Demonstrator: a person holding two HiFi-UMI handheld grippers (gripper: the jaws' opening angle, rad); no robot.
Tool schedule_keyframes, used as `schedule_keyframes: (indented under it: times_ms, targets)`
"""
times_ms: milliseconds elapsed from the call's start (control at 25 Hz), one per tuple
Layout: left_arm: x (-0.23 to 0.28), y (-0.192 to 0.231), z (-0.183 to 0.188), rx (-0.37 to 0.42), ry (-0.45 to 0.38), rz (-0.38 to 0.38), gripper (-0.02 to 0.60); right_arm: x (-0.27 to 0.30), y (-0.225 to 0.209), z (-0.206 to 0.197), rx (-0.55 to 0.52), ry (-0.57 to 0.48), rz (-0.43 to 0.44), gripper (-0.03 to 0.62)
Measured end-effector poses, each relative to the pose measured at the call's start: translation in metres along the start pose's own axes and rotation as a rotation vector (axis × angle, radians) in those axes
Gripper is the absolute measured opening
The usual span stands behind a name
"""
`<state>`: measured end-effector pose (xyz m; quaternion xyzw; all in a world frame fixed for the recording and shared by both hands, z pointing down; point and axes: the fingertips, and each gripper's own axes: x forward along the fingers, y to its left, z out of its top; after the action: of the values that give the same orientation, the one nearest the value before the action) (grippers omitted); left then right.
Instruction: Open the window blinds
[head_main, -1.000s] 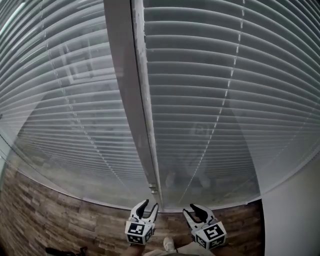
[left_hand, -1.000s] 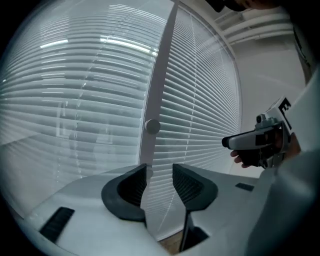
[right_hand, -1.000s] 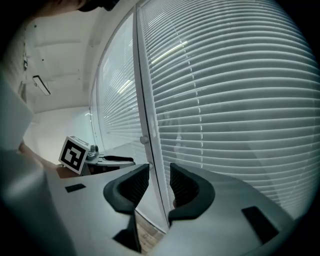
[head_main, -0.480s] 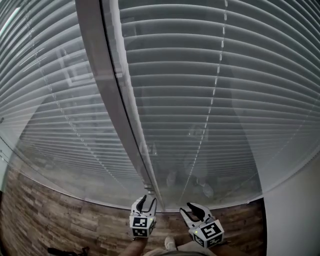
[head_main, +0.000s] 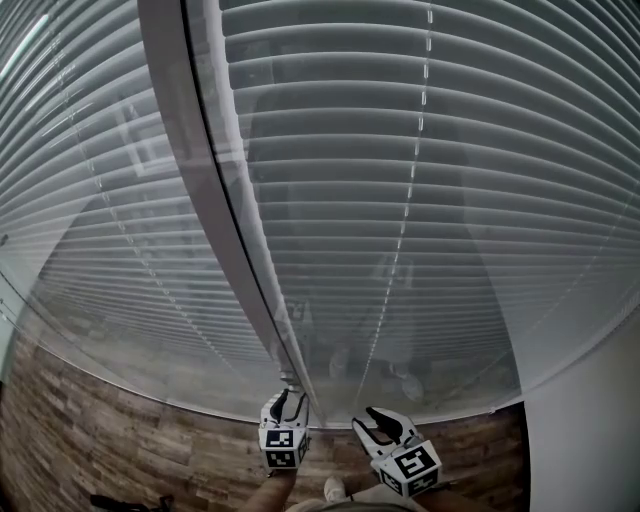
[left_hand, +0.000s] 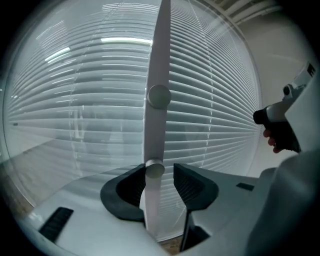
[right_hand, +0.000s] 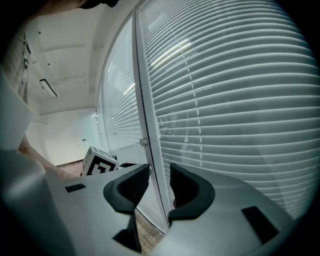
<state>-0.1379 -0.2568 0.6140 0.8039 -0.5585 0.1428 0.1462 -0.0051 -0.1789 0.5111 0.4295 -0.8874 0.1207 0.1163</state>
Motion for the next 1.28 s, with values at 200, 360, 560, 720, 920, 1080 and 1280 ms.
schedule_keyframes:
  times_ms: [200, 360, 560, 720, 920, 1080, 1280]
  targets:
    - [0.004, 0.002, 0.0, -0.027, -0.008, 0.034, 0.17, -0.003, -0.002, -0.002, 0.003, 0.001, 0.007, 0.121]
    - [0.008, 0.005, 0.001, -0.041, -0.015, 0.051, 0.17, -0.004, -0.006, -0.004, 0.004, 0.004, 0.007, 0.121]
    - [0.009, 0.008, 0.002, -0.054, -0.017, 0.064, 0.156, -0.005, -0.012, -0.003, 0.003, 0.003, 0.004, 0.121]
    - [0.01, 0.011, 0.002, -0.056, -0.02, 0.074, 0.14, -0.005, -0.014, -0.005, 0.005, 0.003, 0.004, 0.121]
    - [0.014, 0.012, 0.0, -0.04, -0.006, 0.08, 0.14, -0.006, -0.016, -0.005, 0.008, 0.001, 0.001, 0.121]
    - [0.017, 0.011, -0.003, -0.027, 0.008, 0.084, 0.14, -0.007, -0.017, -0.004, 0.011, -0.001, 0.001, 0.121]
    - [0.016, 0.011, -0.005, -0.023, 0.008, 0.093, 0.14, -0.01, -0.019, -0.005, 0.013, 0.006, -0.003, 0.121]
